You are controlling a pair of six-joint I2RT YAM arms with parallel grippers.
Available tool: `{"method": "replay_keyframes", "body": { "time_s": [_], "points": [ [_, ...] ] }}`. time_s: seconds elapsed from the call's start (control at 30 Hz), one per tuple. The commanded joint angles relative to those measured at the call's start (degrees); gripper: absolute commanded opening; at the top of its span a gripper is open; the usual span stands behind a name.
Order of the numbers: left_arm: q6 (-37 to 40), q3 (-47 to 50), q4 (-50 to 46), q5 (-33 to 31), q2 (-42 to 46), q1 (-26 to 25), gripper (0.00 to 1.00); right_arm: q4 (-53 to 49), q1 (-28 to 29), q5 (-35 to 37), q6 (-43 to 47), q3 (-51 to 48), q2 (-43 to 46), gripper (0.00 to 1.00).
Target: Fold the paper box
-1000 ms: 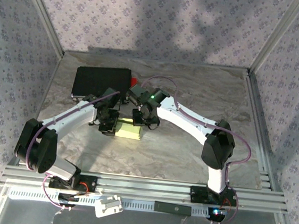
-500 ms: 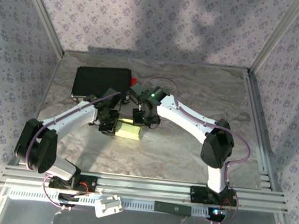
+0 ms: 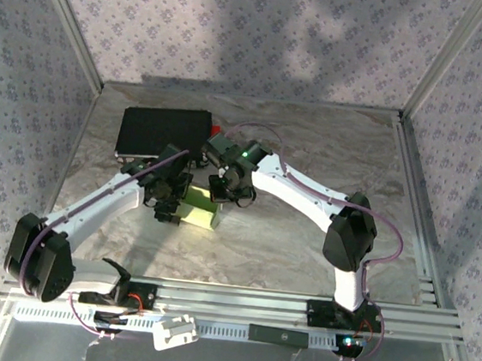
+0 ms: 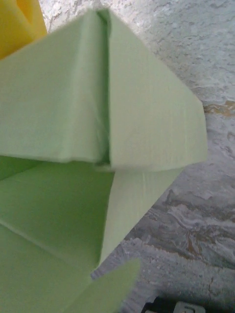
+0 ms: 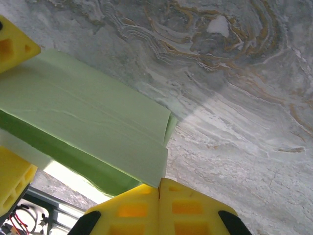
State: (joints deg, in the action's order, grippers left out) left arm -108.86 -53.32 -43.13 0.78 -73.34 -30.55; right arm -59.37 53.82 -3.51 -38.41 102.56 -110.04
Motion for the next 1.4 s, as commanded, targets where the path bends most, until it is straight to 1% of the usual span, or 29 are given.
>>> {"method": "replay_keyframes", "body": {
  "time_s": [0.0,0.07,0.2,0.4,0.57,0.63,0.77,0.83,0.87,0.93,1.03,1.13,1.17,1.27,1.37],
  "points": [
    [3.0,0.62,-1.34,-1.98,1.35,0.86,0.94,0.73,0.07,-0.46,1.31,-0.01,-0.66,0.0],
    [3.6,1.1,-0.72,-1.92,1.96,1.19,0.86,0.79,0.09,-0.36,1.42,0.14,-0.88,0.0],
    [4.88,1.38,0.16,-1.22,1.35,1.73,0.77,1.27,0.34,-0.01,1.76,0.37,-1.12,0.0],
    [5.42,1.38,0.95,0.68,-2.69,2.33,0.68,1.81,1.15,-0.23,1.93,0.29,-0.8,0.0],
    [4.85,0.44,-0.24,0.72,-4.81,2.84,0.58,1.96,1.65,0.3,1.86,-0.33,0.2,0.0],
    [4.75,0.07,-0.52,0.8,-5.3,2.98,0.57,2.33,1.6,0.55,1.44,-1.57,1.45,0.01],
    [4.53,-0.6,-0.71,1.08,-6.14,3.25,0.54,6.1,1.75,2.51,-0.89,-6.52,6.13,0.21],
    [4.58,-0.96,-0.79,1.14,-6.48,3.31,0.54,9.25,2.34,3.11,-3.4,-10.51,8.75,0.24],
    [4.47,-1.08,-0.96,1.22,-6.61,3.46,0.54,10.9,3.06,3.86,-5.14,-12.39,9.79,0.24],
    [4.44,-1.33,-0.98,1.33,-6.93,3.56,0.53,12.74,4.46,7.87,-9.25,-16.0,12.29,0.24],
    [4.4,-1.78,-1.63,1.51,-7.41,3.82,0.53,20.64,6.37,9.45,-14.95,-23.41,16.82,0.2],
    [4.13,-2.19,-2.67,1.58,-7.73,4.11,0.53,24.69,8.08,11.29,-19.63,-27.21,19.17,0.17],
    [3.87,-2.3,-2.99,1.55,-7.87,4.18,0.53,27.73,8.71,11.74,-21.0,-28.46,20.0,0.16],
    [3.59,-2.32,-2.82,1.9,-8.15,4.37,0.53,31.06,10.42,13.97,-23.15,-29.54,21.24,0.13],
    [3.65,-2.77,-3.04,2.16,-8.65,4.53,0.53,29.57,10.52,14.06,-23.75,-26.77,18.64,0.12]
  ]
}}
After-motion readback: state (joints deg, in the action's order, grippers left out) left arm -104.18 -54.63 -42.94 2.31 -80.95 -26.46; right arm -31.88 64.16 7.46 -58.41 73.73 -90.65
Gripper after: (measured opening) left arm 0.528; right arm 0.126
